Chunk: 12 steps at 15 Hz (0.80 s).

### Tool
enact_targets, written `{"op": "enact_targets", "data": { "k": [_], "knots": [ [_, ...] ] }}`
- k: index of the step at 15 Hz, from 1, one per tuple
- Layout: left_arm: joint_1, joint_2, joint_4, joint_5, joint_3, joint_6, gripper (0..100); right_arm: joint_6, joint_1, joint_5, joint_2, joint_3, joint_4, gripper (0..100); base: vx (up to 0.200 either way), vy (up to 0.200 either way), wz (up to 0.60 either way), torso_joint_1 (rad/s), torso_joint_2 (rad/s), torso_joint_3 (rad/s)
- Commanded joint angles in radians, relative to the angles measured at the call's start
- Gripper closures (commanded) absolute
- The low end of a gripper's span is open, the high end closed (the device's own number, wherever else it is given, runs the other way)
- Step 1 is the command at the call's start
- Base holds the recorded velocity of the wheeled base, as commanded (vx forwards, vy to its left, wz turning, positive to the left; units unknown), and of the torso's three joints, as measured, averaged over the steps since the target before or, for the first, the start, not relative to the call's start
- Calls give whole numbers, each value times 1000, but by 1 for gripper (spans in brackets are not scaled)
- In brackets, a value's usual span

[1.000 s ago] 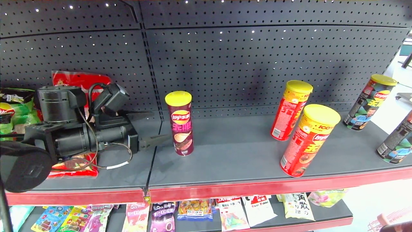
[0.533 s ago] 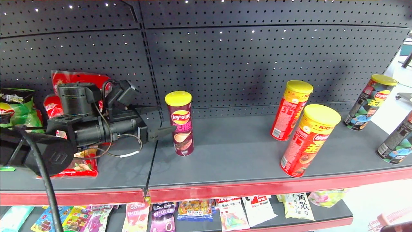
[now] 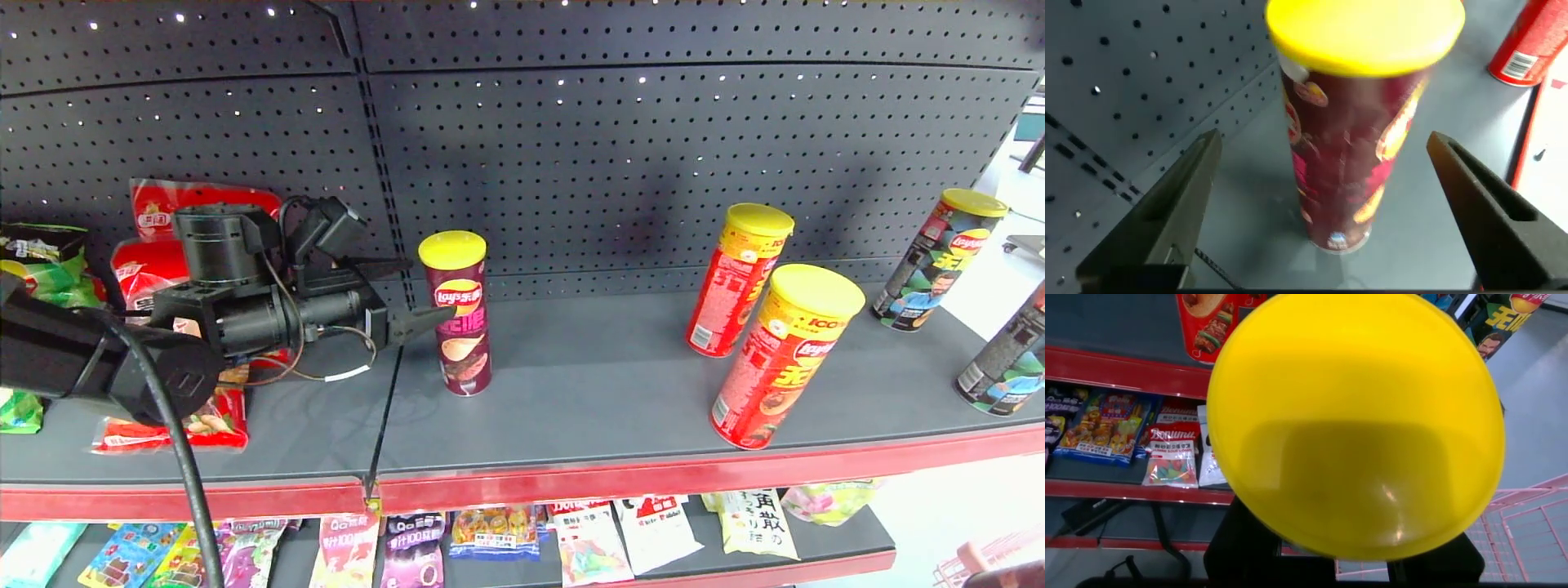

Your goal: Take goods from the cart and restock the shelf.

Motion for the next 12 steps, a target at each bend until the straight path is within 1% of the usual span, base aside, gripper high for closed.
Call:
{"op": "enact_targets", "data": {
  "k": [1,3,6,9,12],
  "knots": [
    [-1,22,-1,1,-25,0,0,-1,-1,-1,2,0,1,100,0,0,0,0,0,0],
    [-2,36,1,1,-49,-1,0,-1,1,-1,4,0,1,100,0,0,0,0,0,0],
    [-14,60,-1,1,-83,-14,0,-1,-1,-1,5,0,0,100,0,0,0,0,0,0],
    [-31,69,1,3,-94,-14,0,-1,1,2,17,-2,-5,100,0,0,0,0,0,0],
    [-31,76,1,3,-96,-14,0,1,1,2,22,-2,-5,100,0,0,0,0,0,0]
  ]
}}
